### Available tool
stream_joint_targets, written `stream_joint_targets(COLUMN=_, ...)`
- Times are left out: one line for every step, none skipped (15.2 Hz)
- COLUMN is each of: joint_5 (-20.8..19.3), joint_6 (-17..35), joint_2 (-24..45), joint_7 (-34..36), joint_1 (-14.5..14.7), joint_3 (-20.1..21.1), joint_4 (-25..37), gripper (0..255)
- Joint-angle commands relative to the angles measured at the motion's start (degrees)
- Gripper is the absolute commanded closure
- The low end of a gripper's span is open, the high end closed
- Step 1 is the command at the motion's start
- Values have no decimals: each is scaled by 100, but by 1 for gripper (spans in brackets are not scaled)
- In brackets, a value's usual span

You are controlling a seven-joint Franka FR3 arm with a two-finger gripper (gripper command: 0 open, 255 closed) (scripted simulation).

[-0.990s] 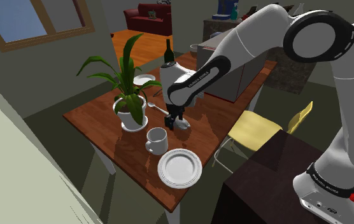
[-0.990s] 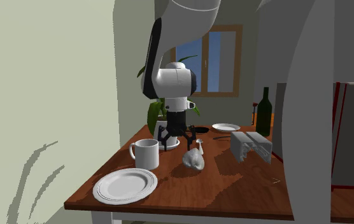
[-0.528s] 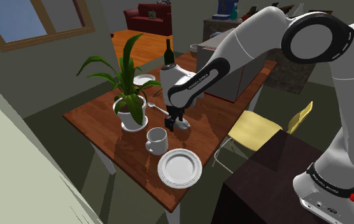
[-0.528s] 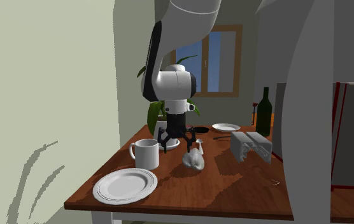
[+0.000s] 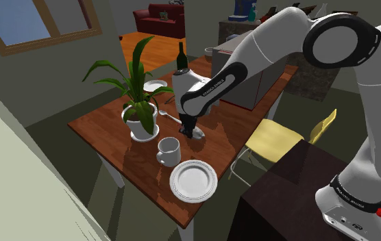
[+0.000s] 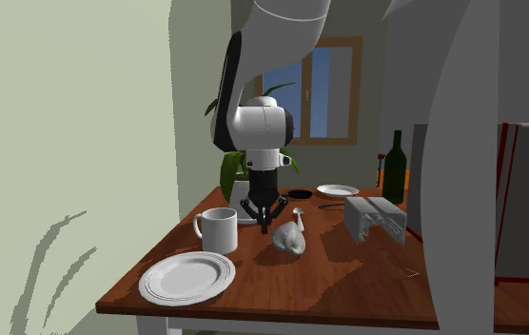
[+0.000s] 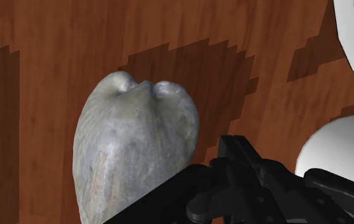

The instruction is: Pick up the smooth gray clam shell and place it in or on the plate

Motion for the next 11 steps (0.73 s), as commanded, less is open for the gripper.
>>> stream_joint_targets(joint_5=0, joint_6=0, joint_2=0, joint_7=0, joint_1=0, joint_3=0, joint_4=0, gripper=255)
stream_joint_targets(joint_5=0, joint_6=0, joint_2=0, joint_7=0, joint_1=0, joint_3=0, joint_4=0, gripper=255)
stream_joint_targets(joint_5=0, joint_6=0, joint_2=0, joint_7=0, joint_1=0, joint_3=0, joint_4=0, gripper=255)
stream_joint_targets(joint_5=0, joint_6=0, joint_2=0, joint_7=0, joint_1=0, joint_3=0, joint_4=0, gripper=0)
stream_joint_targets(joint_5=-97, joint_6=-221, joint_2=139, joint_7=156, joint_1=84, joint_3=-112, joint_4=313, gripper=0)
stream_joint_targets(joint_5=-184, joint_6=-449, joint_2=286, joint_7=300, joint_1=163, joint_3=-221, joint_4=637, gripper=0)
stream_joint_targets(joint_5=-265, joint_6=-683, joint_2=441, joint_7=433, joint_1=237, joint_3=-325, joint_4=974, gripper=0)
stream_joint_targets(joint_5=-337, joint_6=-925, joint_2=605, joint_7=555, joint_1=308, joint_3=-428, joint_4=1326, gripper=0)
stream_joint_targets(joint_5=-403, joint_6=-1176, joint_2=781, joint_7=666, joint_1=373, joint_3=-527, joint_4=1695, gripper=0)
stream_joint_targets(joint_5=-465, joint_6=-1437, joint_2=969, joint_7=767, joint_1=432, joint_3=-621, joint_4=2085, gripper=0)
stream_joint_targets(joint_5=-504, joint_6=-1632, joint_2=1113, joint_7=832, joint_1=473, joint_3=-690, joint_4=2383, gripper=0)
